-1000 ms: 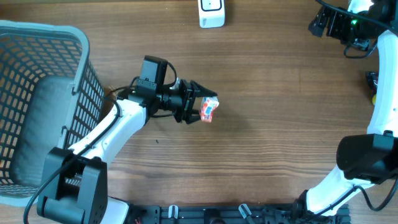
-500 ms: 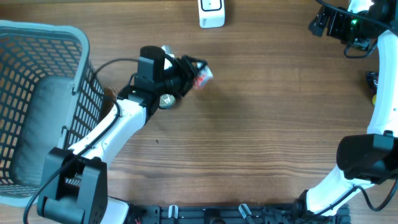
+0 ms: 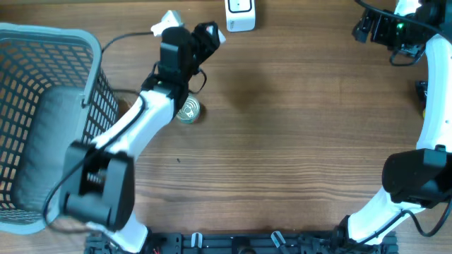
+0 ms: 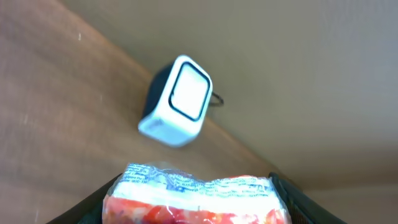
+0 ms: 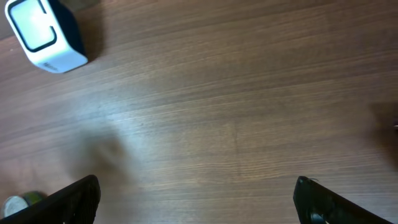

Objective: Scan the item barcode
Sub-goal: 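Carry the tissue pack to the white scanner and hold it there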

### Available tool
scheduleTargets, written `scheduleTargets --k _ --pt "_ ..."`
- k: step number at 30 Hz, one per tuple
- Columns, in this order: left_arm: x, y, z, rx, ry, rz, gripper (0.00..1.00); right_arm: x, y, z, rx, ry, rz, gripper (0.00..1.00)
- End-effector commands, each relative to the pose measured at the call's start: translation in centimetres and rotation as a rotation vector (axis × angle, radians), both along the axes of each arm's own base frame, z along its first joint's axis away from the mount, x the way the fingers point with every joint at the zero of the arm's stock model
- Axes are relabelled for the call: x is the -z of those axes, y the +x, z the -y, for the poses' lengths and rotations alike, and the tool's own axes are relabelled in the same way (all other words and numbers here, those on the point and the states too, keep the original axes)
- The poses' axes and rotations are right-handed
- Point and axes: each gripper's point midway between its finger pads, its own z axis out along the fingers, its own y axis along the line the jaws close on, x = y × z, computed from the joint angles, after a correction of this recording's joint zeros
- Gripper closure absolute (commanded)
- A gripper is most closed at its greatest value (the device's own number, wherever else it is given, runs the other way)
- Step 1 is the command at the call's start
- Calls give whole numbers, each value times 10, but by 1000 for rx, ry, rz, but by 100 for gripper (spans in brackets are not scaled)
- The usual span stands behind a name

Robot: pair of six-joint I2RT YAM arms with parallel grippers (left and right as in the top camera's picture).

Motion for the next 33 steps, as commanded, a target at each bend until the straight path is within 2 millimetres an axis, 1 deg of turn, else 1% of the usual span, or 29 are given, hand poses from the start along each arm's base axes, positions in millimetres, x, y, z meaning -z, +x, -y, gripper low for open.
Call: scheduleTargets --k 1,5,6,8,9,11,13,16,18,20,22,25,26,27,29,30,33 --pt "16 35 10 5 130 52 35 9 5 5 11 -33 -9 0" --pt "23 65 31 21 242 106 34 7 7 5 -14 -45 3 0" --pt "22 71 36 15 274 126 33 7 7 5 -21 -49 3 0" --pt "21 83 43 -9 336 157 32 8 7 5 -35 -57 3 0" --pt "21 92 45 -28 390 180 30 8 7 5 -34 -56 3 0" --pt "22 102 49 -31 431 202 30 7 7 5 -35 -57 4 0" --pt "26 112 51 -37 429 219 29 7 8 5 -34 -57 10 0" --pt "27 128 49 -63 403 274 26 6 10 5 -32 -58 17 0" --pt "28 134 50 -71 396 290 27 6 10 5 -32 -58 17 0" --pt "32 136 50 -70 399 286 31 5 11 5 -32 -59 24 0" --pt "33 137 49 -74 401 283 32 4 14 6 -32 -61 35 0" --pt "41 136 46 -69 414 253 30 1 17 3 -41 -47 54 0" --pt "44 136 46 -66 420 242 27 1 18 1 -47 -37 58 0" --pt "50 134 46 -59 431 217 22 2 19 -1 -54 -27 62 0" --pt "55 131 45 -48 443 186 5 6 21 -1 -57 -27 53 0" --pt "57 129 45 -41 452 165 1 11 22 0 -59 -26 43 1" --pt "52 118 43 -22 477 100 0 28 24 0 -59 -15 0 0"
